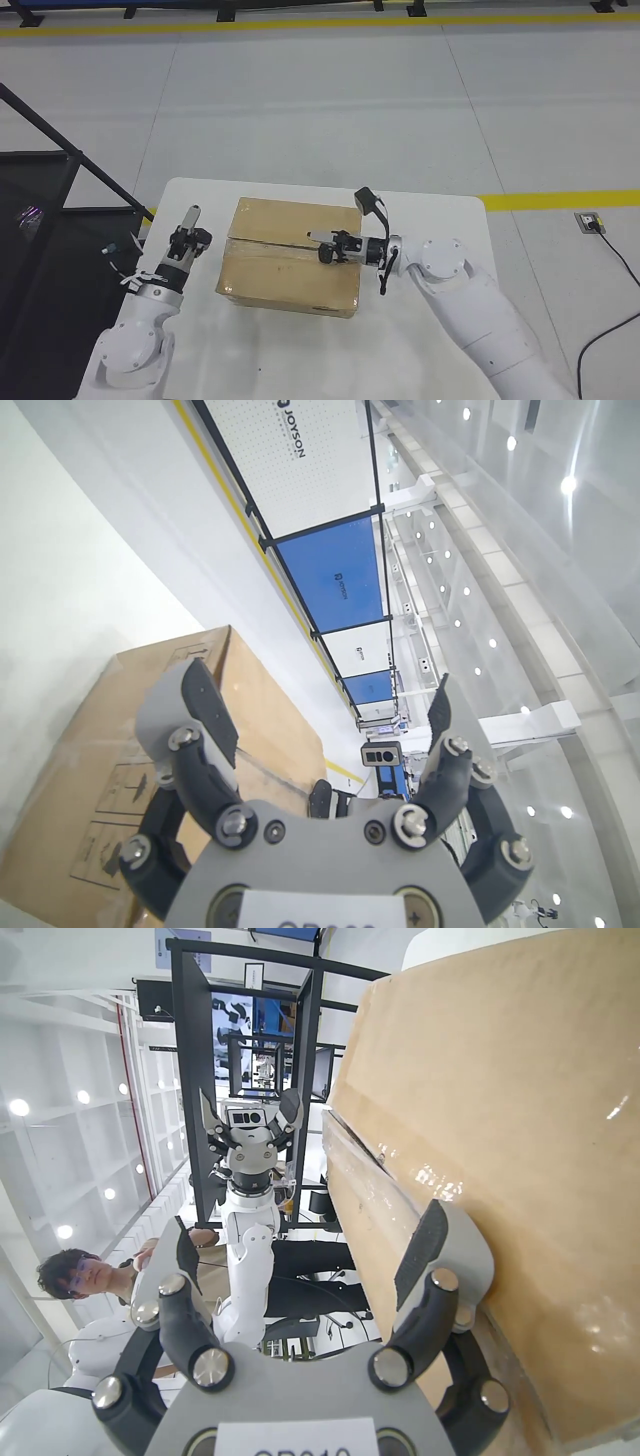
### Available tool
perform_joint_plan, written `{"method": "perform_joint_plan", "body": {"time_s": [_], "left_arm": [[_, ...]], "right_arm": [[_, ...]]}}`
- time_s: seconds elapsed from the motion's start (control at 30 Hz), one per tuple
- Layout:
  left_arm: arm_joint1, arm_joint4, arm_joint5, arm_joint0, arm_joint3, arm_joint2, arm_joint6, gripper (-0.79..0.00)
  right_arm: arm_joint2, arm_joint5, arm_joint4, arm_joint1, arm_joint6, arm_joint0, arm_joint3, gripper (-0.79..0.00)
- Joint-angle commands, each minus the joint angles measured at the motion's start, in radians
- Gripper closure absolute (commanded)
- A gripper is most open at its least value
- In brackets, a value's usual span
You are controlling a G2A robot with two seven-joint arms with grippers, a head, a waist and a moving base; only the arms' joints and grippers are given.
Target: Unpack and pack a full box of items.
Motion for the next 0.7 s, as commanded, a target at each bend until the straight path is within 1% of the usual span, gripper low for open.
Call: {"method": "perform_joint_plan", "body": {"time_s": [0.0, 0.27, 0.4, 0.67], "left_arm": [[0.000, 0.016, 0.003, -0.007, 0.033, 0.004, 0.010, -0.785], [0.000, 0.015, 0.012, -0.025, 0.124, 0.020, -0.006, -0.785], [-0.002, -0.025, 0.019, -0.033, 0.156, 0.041, -0.051, -0.785], [-0.004, -0.032, -0.002, -0.026, 0.167, 0.074, -0.072, -0.785]], "right_arm": [[-0.013, 0.009, -0.001, -0.005, -0.004, 0.008, 0.006, -0.785], [-0.050, 0.002, 0.016, -0.028, -0.018, 0.053, 0.072, -0.785], [-0.067, -0.006, 0.031, -0.041, -0.021, 0.076, 0.108, -0.785], [-0.107, -0.012, 0.045, -0.068, -0.018, 0.116, 0.169, -0.785]]}}
